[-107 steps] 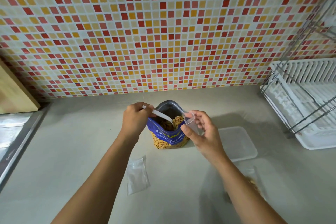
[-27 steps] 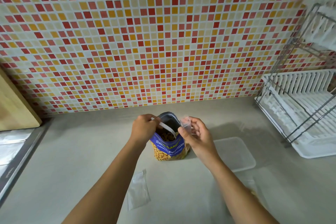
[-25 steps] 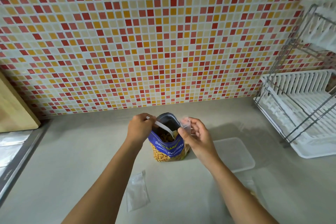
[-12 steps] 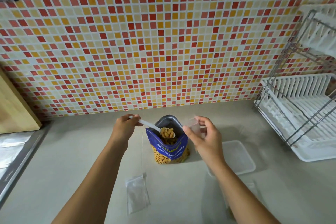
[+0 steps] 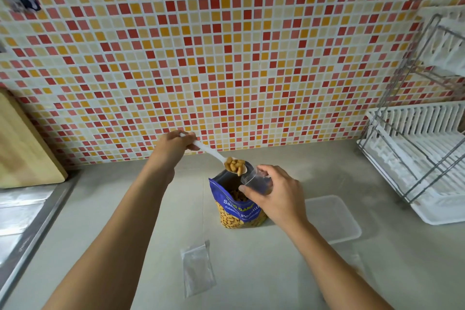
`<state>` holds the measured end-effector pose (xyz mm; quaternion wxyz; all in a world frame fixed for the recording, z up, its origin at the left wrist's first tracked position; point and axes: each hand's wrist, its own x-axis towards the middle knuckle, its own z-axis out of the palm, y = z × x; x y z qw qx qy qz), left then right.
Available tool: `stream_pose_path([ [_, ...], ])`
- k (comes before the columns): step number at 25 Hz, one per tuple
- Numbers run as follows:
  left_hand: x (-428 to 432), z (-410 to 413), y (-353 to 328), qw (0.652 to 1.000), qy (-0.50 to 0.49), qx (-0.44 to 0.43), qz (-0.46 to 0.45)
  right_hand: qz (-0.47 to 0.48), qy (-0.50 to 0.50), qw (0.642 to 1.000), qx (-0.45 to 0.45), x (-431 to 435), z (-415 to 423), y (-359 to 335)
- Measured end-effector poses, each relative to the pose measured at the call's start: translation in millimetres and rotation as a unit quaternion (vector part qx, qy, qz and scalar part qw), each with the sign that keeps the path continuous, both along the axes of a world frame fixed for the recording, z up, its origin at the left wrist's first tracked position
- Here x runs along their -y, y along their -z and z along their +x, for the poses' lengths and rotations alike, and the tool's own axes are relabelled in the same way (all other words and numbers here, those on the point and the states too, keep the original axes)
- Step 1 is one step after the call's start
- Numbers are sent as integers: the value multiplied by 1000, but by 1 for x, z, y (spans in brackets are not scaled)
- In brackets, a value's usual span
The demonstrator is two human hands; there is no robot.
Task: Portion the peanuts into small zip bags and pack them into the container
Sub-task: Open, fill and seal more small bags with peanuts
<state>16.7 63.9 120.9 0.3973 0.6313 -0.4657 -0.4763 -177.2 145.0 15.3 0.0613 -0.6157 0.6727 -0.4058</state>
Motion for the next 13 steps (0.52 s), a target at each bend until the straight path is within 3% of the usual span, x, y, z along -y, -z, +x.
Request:
stream_pose_path([
  [5, 3, -32, -14, 979, 105, 147, -98, 7, -3, 999, 45, 5, 11, -4],
  [10, 5, -50, -40, 895, 270, 310, -175, 38, 11, 994, 97, 8, 18, -8],
  [13, 6, -41, -64, 868, 248, 359, -238, 41, 3, 993, 109, 10, 18, -7],
])
